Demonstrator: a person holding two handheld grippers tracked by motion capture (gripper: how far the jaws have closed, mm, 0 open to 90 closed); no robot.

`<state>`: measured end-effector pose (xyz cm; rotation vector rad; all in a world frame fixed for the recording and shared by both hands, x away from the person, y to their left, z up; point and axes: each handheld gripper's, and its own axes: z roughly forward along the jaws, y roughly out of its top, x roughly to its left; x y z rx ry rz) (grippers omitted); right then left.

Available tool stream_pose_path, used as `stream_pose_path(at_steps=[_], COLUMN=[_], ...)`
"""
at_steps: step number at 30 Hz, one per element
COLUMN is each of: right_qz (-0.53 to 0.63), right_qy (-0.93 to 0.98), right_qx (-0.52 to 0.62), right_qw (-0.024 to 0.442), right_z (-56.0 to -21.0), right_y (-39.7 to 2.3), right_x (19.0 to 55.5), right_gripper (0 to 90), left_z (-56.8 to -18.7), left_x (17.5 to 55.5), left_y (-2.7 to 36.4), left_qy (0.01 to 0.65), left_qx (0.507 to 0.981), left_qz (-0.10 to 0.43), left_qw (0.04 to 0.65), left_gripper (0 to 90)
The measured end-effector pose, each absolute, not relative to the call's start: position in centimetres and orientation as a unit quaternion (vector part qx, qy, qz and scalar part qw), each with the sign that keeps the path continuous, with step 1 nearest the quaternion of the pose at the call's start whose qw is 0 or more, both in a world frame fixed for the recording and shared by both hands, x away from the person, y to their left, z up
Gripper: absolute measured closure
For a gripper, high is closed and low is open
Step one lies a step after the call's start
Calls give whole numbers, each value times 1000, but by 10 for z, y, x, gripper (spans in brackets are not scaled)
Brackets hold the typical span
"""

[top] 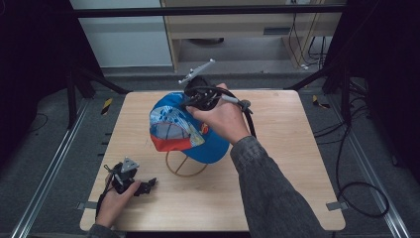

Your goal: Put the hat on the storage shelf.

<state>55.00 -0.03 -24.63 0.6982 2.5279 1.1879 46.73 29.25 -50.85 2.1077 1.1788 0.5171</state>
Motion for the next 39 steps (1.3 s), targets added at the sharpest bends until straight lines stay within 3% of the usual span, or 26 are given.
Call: stream_pose_path(at_steps=[9,29,39], right_qz=[409,419,427], right_qy=[870,865,862], right_qx=[242,240,235], right_qw=[130,135,138], right_z=[-248,-244,-240], right_y=[-1,-8,-17], right_x=[550,542,534], right_gripper=[900,778,766], left_z=[-509,-509,-509], left_x=[467,467,467], left_y=[293,293,293], left_qy=[451,450,450], left_qx=[806,806,806], left_qz=[198,198,198], left_qw=[330,330,329], left_gripper=[0,0,0])
